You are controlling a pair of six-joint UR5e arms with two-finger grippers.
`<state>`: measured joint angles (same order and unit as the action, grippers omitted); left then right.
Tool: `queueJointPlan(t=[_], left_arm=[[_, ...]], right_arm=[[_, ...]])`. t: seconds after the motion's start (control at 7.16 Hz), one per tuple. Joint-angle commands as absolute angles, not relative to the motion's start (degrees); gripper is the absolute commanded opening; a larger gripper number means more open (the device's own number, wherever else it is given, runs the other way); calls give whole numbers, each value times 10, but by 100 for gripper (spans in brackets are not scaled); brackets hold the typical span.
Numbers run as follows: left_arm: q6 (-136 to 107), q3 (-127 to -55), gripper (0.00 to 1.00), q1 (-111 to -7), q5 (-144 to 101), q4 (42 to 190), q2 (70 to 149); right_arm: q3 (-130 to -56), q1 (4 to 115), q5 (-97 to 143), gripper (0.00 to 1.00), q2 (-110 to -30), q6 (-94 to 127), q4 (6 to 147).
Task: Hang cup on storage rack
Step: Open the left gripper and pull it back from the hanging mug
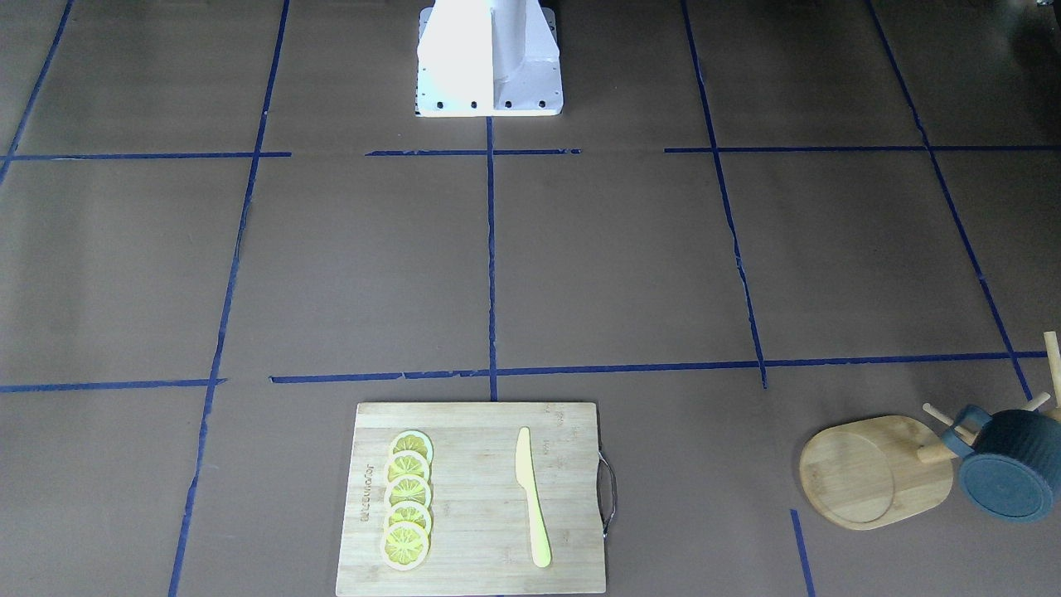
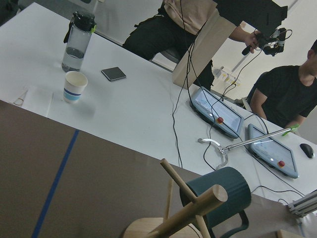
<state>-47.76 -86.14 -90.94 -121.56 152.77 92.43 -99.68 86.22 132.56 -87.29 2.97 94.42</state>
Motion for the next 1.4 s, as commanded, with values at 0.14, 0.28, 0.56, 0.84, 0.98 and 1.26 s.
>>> queueJointPlan(t=[0.14,0.28,0.56,0.84,0.98,1.26], left_arm=[[-234,-865,100,-907,-1165,1315,925],[-184,-865,100,-907,-1161,1259,926],[-61,-867,100,-905,-1169,1107,928],[12,-872,100,-904,-1253,941,945],[29,-873,100,-904,-1292,900,945],[33,-852,100,-902,-1315,904,933]], right_arm=[[-996,862,1326,100,-874,30,944],[-997,862,1326,100,-873,30,944],[-997,863,1327,100,-874,31,944],[-994,863,1328,100,-874,31,944],[-987,863,1352,100,-873,31,944],[-975,866,1380,100,-881,28,943]])
